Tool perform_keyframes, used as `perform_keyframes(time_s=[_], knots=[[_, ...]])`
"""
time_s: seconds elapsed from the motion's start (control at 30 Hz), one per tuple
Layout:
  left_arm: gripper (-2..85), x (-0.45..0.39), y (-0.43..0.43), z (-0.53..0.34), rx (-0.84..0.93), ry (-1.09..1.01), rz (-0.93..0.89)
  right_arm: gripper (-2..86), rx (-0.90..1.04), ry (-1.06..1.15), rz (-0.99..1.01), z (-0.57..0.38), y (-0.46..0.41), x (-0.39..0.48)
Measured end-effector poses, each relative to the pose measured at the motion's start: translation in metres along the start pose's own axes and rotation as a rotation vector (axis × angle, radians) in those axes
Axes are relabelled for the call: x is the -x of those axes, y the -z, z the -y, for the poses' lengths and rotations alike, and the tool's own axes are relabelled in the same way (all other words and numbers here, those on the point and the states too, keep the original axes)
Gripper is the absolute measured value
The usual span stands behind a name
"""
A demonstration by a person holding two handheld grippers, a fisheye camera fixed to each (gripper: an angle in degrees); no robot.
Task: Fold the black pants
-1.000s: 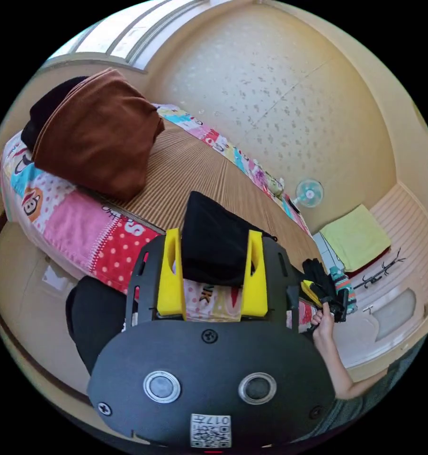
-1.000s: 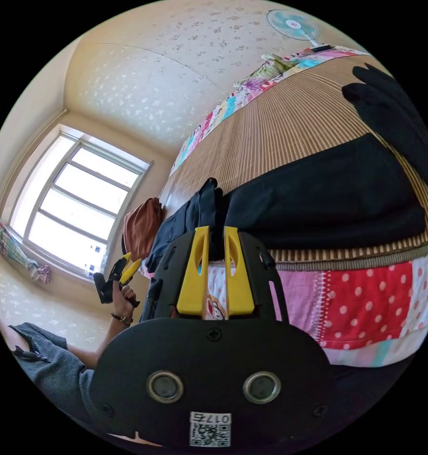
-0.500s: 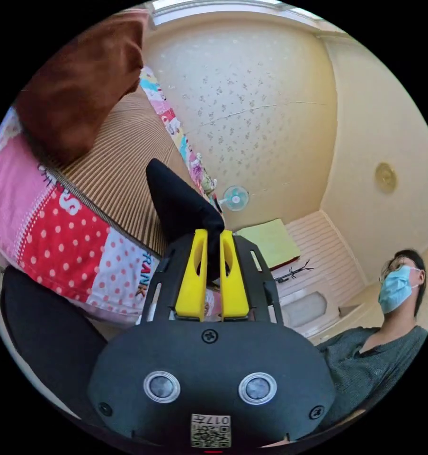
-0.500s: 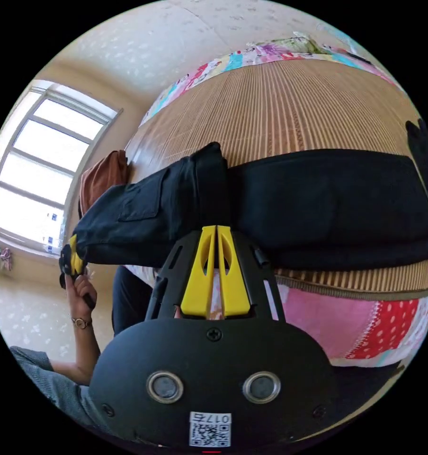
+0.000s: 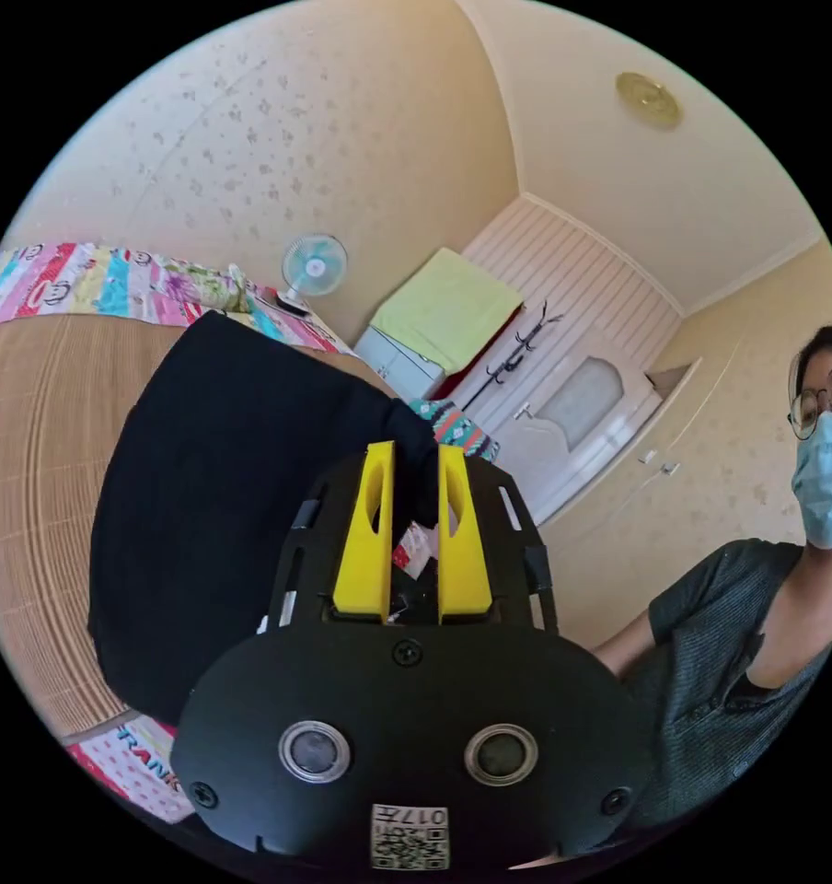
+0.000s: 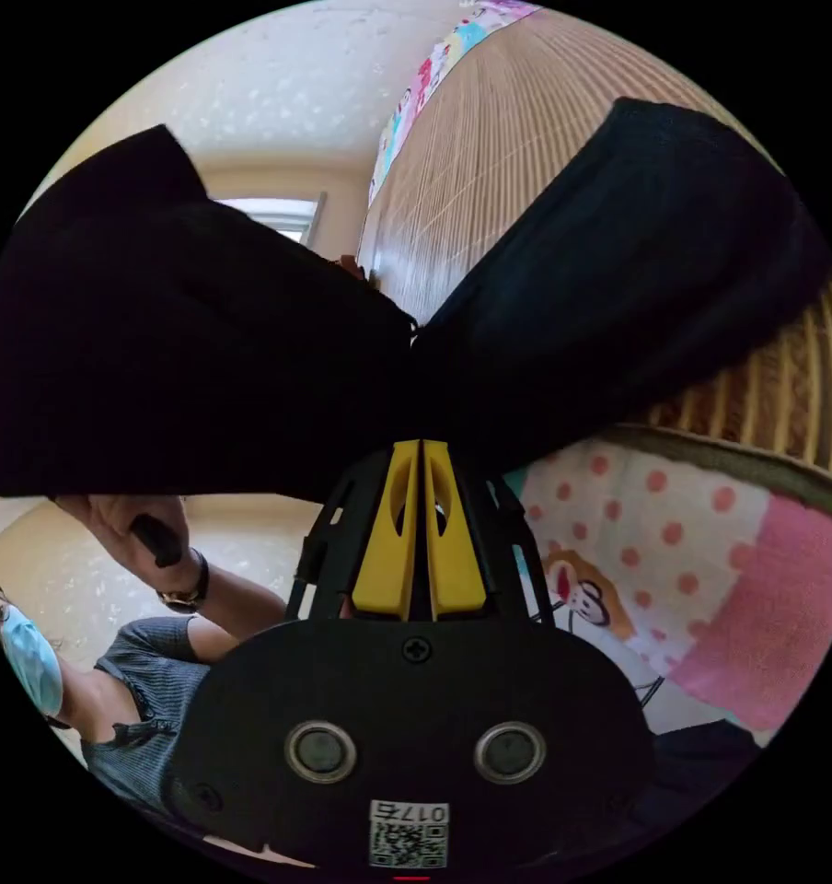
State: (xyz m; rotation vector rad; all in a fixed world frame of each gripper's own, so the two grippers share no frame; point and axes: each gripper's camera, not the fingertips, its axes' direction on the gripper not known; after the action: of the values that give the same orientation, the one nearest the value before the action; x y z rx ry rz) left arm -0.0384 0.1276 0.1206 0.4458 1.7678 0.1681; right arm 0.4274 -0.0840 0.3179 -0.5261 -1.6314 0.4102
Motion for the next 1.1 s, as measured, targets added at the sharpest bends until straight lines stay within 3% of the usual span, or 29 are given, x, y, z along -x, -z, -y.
perform_keyframes(time_s=[0.1, 0.17, 0.27, 0.33, 0.5, 0.57, 0.7, 0.83, 0.97, 1.1], knots=[[7.9, 0.023, -0.021, -0.024, 0.030, 0.045, 0.101, 0.5, -0.166, -0.087, -0.006, -0.032, 0.081, -0.019], [8.5, 0.054, -0.015, -0.051, 0.001, 0.125, 0.290, 0.6, -0.269, -0.134, 0.042, -0.064, 0.127, -0.032], [10.6, 0.110, -0.002, -0.065, 0.027, 0.170, 0.491, 0.7, -0.322, -0.162, 0.133, -0.094, 0.154, -0.039], [12.3, 0.154, 0.000, -0.063, 0.127, 0.224, 0.526, 0.9, -0.307, -0.158, 0.167, -0.101, 0.158, -0.038], [16.3, 0.253, -0.011, -0.085, 0.436, 0.327, 0.318, 2.4, -0.182, -0.114, 0.182, -0.106, 0.157, -0.016], [16.0, 0.255, 0.005, -0.108, 0.319, 0.321, 0.251, 5.6, -0.148, -0.099, 0.173, -0.110, 0.156, -0.002], [11.3, 0.247, 0.011, -0.149, 0.340, 0.420, 0.221, 16.2, -0.027, -0.124, 0.210, -0.110, 0.138, 0.004], [5.6, 0.236, 0.016, -0.211, 0.129, 0.681, -0.007, 22.6, 0.029, -0.135, 0.308, -0.109, 0.104, 0.003], [5.1, 0.213, -0.009, -0.251, 0.113, 0.761, -0.157, 20.2, -0.096, -0.143, 0.524, -0.103, 0.095, -0.002], [5.6, 0.201, -0.006, -0.253, 0.165, 0.724, -0.222, 11.2, -0.247, -0.176, 0.480, -0.109, 0.115, 0.005]])
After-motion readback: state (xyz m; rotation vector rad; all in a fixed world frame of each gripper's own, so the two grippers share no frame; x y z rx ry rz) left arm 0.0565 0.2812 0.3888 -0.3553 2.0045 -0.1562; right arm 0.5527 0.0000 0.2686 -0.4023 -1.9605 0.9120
